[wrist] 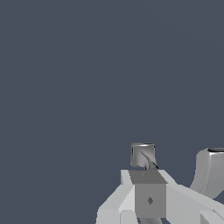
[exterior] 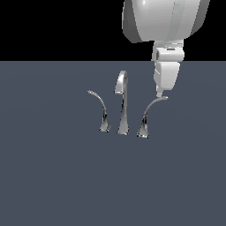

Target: Turn on the faucet by rotating a designated handle.

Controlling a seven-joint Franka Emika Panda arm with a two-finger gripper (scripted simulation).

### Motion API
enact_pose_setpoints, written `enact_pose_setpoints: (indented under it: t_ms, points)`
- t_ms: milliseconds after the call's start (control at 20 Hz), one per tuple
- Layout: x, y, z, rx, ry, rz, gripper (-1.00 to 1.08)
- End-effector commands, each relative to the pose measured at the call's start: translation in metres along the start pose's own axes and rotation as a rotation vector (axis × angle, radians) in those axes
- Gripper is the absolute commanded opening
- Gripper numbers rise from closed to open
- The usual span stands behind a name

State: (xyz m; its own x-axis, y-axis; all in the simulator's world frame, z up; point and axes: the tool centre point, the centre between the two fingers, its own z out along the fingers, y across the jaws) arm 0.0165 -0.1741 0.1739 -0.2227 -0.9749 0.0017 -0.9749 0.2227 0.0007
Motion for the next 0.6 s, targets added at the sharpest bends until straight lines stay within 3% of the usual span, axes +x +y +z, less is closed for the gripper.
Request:
enact_pose_setpoints:
  t_ms: [0,550]
  points:
    - [0.004,-0.001,0.003,0.001,-0.001,0.020,-1.00]
    - [0.009,0.011,0.003,0.000,-0.001,0.023,-1.00]
